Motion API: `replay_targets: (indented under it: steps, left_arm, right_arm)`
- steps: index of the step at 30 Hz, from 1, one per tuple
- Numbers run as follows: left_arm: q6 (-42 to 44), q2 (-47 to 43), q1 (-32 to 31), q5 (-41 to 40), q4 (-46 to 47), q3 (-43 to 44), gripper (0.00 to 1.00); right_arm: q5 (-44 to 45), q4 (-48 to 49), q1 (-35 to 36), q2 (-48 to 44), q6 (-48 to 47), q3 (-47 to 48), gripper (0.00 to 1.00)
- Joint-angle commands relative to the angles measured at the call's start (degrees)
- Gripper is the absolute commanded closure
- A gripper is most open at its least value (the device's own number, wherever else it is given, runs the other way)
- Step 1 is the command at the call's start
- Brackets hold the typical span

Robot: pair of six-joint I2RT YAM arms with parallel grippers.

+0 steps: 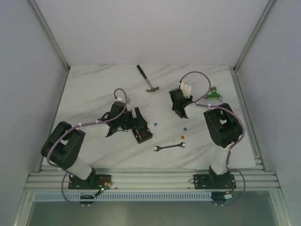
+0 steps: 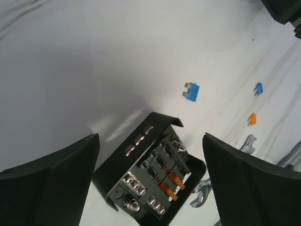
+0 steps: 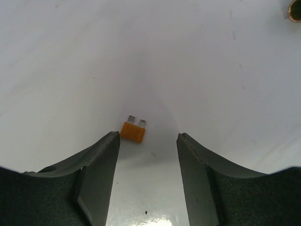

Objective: Snap on the fuse box
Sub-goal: Place the fuse box base at the center of the board.

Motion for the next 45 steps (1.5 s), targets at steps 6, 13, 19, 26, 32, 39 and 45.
replay_targets:
  steps: [6,13,19,26,32,39,45]
  left_arm:
    - [0.56,3.14,-0.54,5.26,1.21,2.9,0.0]
    - [0.76,-5.23,-0.53,-2.55,-4.0,-0.02,0.0]
    - [-1.99,-16.12,-0.53,-10.39,-12.42,-3.76,0.0]
    - [-5.0,-18.85,-0.51,-7.02,-13.87,-6.62,0.04]
    - [-4.06,-14.79,-0.62,-5.27,-13.58,-4.36,0.16]
    - [-3.44,-10.07,-1.51,-3.61,-11.73,-1.95,0.28]
    - [-2.73,-7.8,-1.85,-3.27,-10.82,-0.4,0.36]
  right_arm:
    - [0.53,-0.23,-0.91,-2.94,-1.06,-2.28,0.42]
    - [-3.89,4.82,-0.9,-8.08,-4.42,-6.13,0.38]
    - [-5.24,6.27,-0.95,-9.47,-6.58,-7.16,0.34]
    - [-6.94,7.75,-0.92,-10.25,-7.44,-8.44,0.25]
    - [-7.46,7.83,-0.9,-11.24,-8.04,-9.29,0.19]
    - [-7.46,9.19,-0.88,-11.18,-8.25,-9.77,0.18]
    - [-7.66,9.41,-0.91,-11.17,-8.49,-9.88,0.16]
